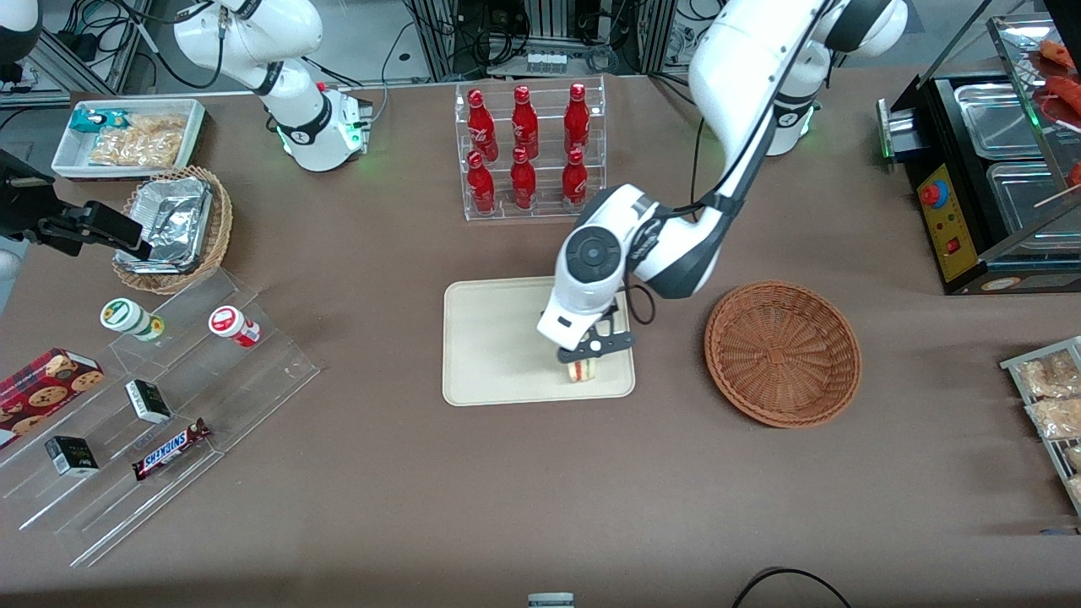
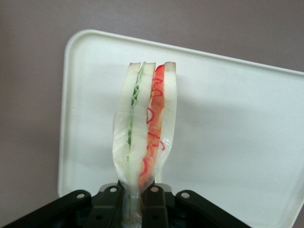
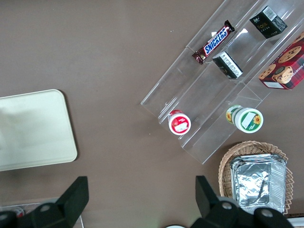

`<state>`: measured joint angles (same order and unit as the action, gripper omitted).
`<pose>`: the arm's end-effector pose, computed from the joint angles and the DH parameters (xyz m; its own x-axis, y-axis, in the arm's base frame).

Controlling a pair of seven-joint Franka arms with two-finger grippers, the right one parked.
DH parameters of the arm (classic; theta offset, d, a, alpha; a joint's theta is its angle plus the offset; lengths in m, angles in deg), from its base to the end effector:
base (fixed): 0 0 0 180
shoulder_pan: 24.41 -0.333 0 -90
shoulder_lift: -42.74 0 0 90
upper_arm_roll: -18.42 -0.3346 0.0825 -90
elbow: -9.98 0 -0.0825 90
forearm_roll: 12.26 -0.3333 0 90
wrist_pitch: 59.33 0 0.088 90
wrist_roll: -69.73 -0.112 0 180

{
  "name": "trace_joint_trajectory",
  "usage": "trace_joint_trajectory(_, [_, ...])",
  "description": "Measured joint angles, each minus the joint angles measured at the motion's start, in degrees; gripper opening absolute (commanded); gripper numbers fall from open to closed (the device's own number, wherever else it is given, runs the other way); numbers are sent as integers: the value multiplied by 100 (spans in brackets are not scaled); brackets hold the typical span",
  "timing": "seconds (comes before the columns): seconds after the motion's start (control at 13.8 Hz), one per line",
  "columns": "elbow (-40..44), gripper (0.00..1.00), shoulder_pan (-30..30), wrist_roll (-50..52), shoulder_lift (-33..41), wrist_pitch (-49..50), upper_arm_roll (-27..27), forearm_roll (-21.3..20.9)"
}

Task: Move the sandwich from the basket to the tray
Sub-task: 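Carry the held sandwich with the left gripper over the cream tray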

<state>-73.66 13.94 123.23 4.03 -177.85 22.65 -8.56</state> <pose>0.5050 -0.4550 0.3174 0.9647 0.2337 -0.1211 0.2361 -0.9717 0.0054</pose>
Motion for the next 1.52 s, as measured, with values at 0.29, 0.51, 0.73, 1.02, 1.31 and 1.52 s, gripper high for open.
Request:
trace_joint_trajectory(0.29, [733,7,118,171,-545,276,172,47])
trace_joint_trajectory(0.51, [966,7,120,175,-730,288,297,141])
trace_joint_trajectory(0.73, [1040,9,120,175,-842,294,334,177])
trace_joint_trajectory(1.02, [1041,100,120,175,-931,281,334,178])
trace_joint_trajectory(1.31, [1101,100,120,179,-932,273,338,182])
trace_joint_trajectory(1.52, [1250,100,117,179,-827,279,338,179])
